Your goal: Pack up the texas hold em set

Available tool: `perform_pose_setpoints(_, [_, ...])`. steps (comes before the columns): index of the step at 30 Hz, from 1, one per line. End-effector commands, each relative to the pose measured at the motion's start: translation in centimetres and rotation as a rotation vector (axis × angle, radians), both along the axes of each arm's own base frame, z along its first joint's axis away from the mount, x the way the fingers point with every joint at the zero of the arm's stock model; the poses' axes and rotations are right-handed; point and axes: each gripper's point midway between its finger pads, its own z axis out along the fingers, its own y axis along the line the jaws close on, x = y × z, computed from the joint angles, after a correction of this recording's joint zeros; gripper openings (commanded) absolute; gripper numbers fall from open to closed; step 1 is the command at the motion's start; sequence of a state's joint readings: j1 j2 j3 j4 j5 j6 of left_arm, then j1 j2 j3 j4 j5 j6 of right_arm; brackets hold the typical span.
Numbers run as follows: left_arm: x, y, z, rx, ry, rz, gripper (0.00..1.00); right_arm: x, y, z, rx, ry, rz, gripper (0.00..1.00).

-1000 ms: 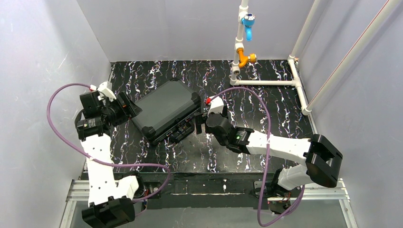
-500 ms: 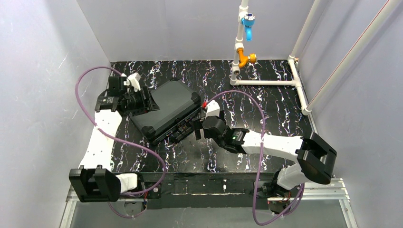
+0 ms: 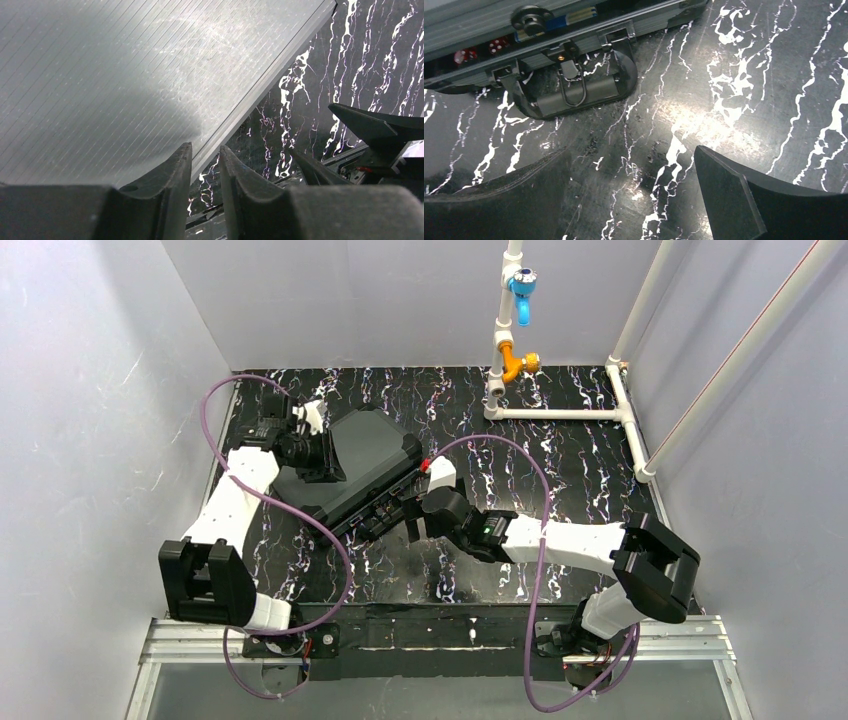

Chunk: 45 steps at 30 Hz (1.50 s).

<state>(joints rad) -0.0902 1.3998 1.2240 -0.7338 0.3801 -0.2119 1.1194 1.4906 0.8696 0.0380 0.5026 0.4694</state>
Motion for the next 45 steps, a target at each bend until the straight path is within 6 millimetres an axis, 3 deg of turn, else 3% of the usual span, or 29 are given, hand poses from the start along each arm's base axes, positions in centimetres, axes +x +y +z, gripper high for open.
perform_pose_setpoints(1, [0.5,-0.6,-0.3,0.012,-0.013,-0.053,0.22,0.2,2.0,1.7,0.121,-0.006,0.006,1.0])
perform_pose_setpoints(8, [-0.3,-0.5,-2.8,0.03,0.055,-0.063,0.02,0.0,2.8,1.5,0.224,0.012,0.017,1.0])
perform_pose_setpoints(17, [-5.1,1.4,-7.7,0.174,0.261,-0.025,0.0,0.7,4.1,-0.1,0.256,0.08,0.022,1.0])
perform_pose_setpoints(19, [-6.0,1.8,-8.5,0.197,0.293,-0.023,0.0,0.8,4.2,-0.5,0.267,0.092,0.017,0.96])
perform_pose_setpoints(38, [-6.5,1.7,-8.9,0.202,0.31,-0.05,0.0,1.9,5.4,-3.5,0.322,0.209,0.008,0.79])
perform_pose_setpoints(42, [-6.5,1.8,-9.0,0.208,0.313,-0.05,0.0,1.9,5.3,-4.6,0.314,0.241,-0.004,0.67])
perform_pose_setpoints(45, [-6.5,2.1,-9.1,0.219,0.314,-0.046,0.0,1.7,5.6,-6.1,0.31,0.289,-0.006,0.43])
